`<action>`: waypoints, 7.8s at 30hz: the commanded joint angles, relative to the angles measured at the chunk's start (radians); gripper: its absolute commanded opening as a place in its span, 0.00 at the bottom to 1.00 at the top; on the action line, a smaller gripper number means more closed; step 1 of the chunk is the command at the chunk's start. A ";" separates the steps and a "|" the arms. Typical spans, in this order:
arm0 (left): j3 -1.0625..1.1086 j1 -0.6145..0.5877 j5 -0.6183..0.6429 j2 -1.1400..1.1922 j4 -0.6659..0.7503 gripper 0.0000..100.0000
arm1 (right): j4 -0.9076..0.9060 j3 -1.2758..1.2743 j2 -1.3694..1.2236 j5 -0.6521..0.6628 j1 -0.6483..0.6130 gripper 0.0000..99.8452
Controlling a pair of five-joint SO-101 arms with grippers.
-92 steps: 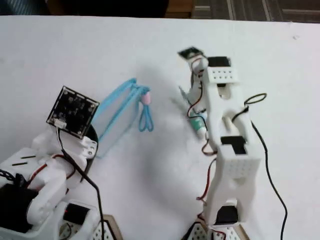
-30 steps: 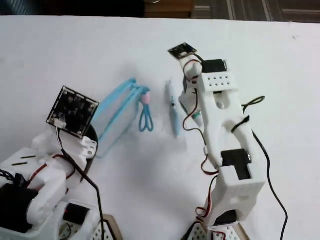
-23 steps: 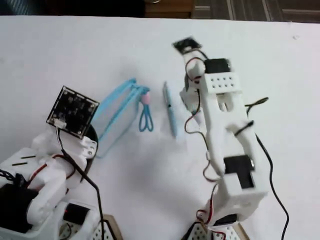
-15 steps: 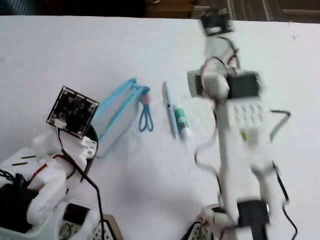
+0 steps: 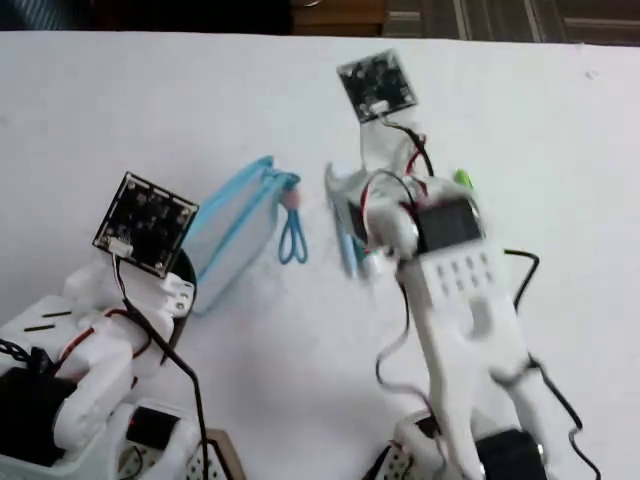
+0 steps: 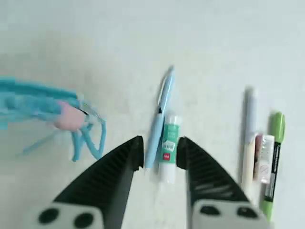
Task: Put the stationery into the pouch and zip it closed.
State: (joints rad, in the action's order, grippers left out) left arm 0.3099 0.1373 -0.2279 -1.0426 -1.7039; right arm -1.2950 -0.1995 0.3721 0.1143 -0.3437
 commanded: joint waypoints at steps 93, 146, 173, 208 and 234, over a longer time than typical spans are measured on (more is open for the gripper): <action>0.003 -0.013 0.008 0.021 -0.006 0.02 | 0.565 -0.064 0.331 -0.572 -0.328 0.02; 0.005 -0.015 0.008 0.021 -0.005 0.02 | 0.355 0.281 -0.650 -0.009 -0.007 0.19; 0.005 -0.015 0.008 0.021 -0.003 0.02 | -0.476 1.880 -1.725 0.069 0.001 0.01; -0.002 -0.010 0.008 0.021 -0.002 0.02 | -0.473 0.727 0.019 -0.052 0.064 0.02; 0.005 -0.008 0.006 0.021 0.026 0.02 | 0.645 -0.440 0.538 -0.325 0.062 0.02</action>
State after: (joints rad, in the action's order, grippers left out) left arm 0.3145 0.1358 -0.2263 -1.0426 -1.6855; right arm -0.8086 -0.6444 0.8232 -0.0867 -0.2823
